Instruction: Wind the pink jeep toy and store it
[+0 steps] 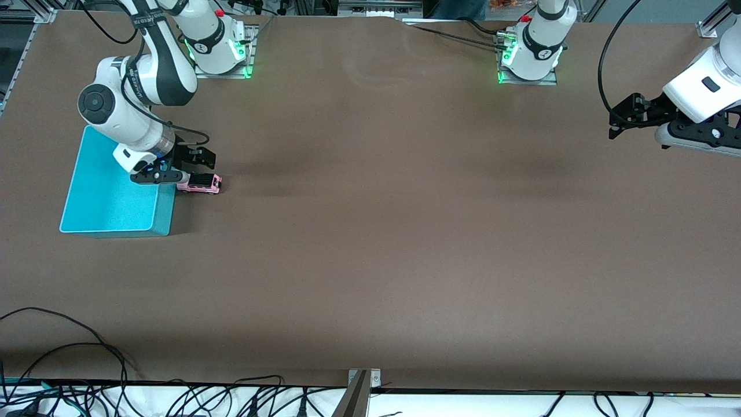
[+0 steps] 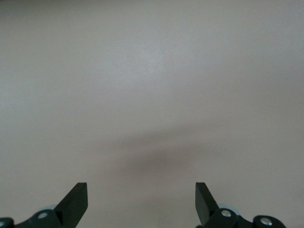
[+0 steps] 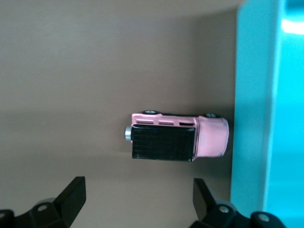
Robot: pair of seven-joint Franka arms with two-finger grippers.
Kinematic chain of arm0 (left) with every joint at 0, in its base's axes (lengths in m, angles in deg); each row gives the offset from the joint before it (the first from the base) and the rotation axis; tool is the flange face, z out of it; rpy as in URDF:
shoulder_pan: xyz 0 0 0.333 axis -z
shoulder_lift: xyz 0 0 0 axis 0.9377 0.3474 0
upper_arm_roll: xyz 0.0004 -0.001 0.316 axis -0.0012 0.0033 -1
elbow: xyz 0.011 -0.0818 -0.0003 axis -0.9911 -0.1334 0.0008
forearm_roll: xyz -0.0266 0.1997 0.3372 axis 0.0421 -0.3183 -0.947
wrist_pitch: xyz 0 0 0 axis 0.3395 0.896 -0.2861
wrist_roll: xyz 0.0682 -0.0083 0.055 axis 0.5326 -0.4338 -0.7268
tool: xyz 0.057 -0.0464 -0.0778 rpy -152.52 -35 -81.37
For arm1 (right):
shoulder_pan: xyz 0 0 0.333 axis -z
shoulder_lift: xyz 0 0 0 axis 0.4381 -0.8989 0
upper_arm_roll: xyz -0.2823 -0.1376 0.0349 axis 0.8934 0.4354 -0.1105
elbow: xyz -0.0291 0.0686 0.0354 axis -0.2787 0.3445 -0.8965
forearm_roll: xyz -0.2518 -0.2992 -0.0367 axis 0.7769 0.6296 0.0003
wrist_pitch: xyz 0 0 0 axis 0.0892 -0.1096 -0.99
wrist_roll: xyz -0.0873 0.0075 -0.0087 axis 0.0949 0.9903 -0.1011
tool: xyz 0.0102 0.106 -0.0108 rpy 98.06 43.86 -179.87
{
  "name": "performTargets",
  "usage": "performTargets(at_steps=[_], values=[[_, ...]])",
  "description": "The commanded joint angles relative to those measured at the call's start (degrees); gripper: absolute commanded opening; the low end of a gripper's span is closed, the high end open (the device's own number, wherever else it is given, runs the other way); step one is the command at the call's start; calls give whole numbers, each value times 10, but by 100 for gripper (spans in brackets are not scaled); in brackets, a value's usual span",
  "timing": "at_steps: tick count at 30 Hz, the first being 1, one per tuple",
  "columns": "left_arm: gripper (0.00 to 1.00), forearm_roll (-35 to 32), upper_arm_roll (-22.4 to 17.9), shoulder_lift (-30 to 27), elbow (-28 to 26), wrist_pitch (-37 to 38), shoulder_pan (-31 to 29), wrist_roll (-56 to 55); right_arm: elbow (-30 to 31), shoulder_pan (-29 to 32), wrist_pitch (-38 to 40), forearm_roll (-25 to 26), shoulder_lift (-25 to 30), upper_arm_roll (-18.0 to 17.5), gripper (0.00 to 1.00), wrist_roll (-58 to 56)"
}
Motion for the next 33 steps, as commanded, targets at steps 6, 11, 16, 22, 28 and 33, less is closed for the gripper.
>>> performTargets(at_steps=[6,11,16,22,28,33], values=[[100,9,3,3,7,2,-5,-5,20,7,-28,-6,-7,-4,100,155],[100,9,3,3,7,1,-5,-5,20,7,-45,-5,-14,-4,100,272],[100,9,3,3,7,1,-5,-5,20,12,-46,-6,-21,-3,100,340],[100,9,3,2,7,2,-5,-5,20,27,-54,-6,-37,-2,100,398],[100,9,3,2,7,2,-6,-5,20,28,-97,-6,-49,-2,100,499],[100,9,3,3,7,2,-6,-5,20,28,-114,-5,-63,-3,100,545]])
